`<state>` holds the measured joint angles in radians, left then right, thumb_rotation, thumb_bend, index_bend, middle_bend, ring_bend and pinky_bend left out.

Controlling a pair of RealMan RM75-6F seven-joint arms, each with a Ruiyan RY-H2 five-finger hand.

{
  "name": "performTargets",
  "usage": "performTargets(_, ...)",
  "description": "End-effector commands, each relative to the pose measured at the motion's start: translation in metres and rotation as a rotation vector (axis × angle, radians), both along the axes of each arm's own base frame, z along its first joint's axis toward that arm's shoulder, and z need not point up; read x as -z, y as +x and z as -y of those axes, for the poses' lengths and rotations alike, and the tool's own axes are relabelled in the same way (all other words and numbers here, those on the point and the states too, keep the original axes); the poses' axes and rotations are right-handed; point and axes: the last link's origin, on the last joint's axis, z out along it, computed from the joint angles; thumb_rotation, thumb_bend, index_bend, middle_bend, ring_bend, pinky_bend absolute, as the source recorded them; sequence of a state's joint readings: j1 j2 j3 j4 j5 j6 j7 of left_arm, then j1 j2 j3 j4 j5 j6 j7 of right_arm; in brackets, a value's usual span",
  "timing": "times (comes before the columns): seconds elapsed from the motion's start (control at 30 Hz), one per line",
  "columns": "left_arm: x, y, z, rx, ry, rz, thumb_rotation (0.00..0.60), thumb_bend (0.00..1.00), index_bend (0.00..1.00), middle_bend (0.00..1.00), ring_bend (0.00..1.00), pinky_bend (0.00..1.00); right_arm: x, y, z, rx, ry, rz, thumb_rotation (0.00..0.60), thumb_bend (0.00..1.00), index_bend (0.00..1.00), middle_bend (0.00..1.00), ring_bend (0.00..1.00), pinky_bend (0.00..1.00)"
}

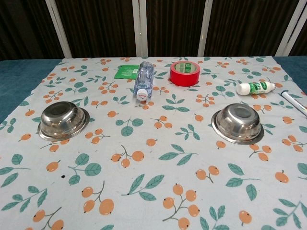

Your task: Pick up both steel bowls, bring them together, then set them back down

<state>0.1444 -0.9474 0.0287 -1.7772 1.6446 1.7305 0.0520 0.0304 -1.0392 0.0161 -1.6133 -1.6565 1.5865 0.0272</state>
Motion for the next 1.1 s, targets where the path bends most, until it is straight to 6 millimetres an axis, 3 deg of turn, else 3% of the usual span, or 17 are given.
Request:
performTargets(0.03, 0.000, 0.000, 0.000, -0.001, -0.001, -0.001, 0.600, 0.01, 0.16, 0.00, 0.00, 0.07, 0.001, 0.000, 0.000, -0.001, 0.004, 0.001, 0.600, 0.00, 0.09, 0.03, 0.16, 0.00)
performTargets(0.6, 0.002, -0.002, -0.002, 0.005, -0.009, 0.020, 0.600, 0.00, 0.15, 0.00, 0.00, 0.07, 0.016, 0.007, -0.003, -0.009, 0.076, 0.108, 0.600, 0.00, 0.09, 0.03, 0.16, 0.00)
performTargets(0.8, 0.001, -0.003, -0.006, 0.002, -0.012, 0.046, 0.600, 0.00, 0.14, 0.00, 0.00, 0.05, 0.029, 0.014, 0.007, -0.009, 0.171, 0.216, 0.600, 0.00, 0.11, 0.03, 0.15, 0.00)
performTargets(1.1, 0.002, -0.006, -0.011, -0.006, -0.033, 0.061, 0.600, 0.00, 0.14, 0.00, 0.00, 0.05, 0.044, 0.064, 0.046, -0.077, 0.264, 0.167, 0.600, 0.00, 0.11, 0.03, 0.13, 0.00)
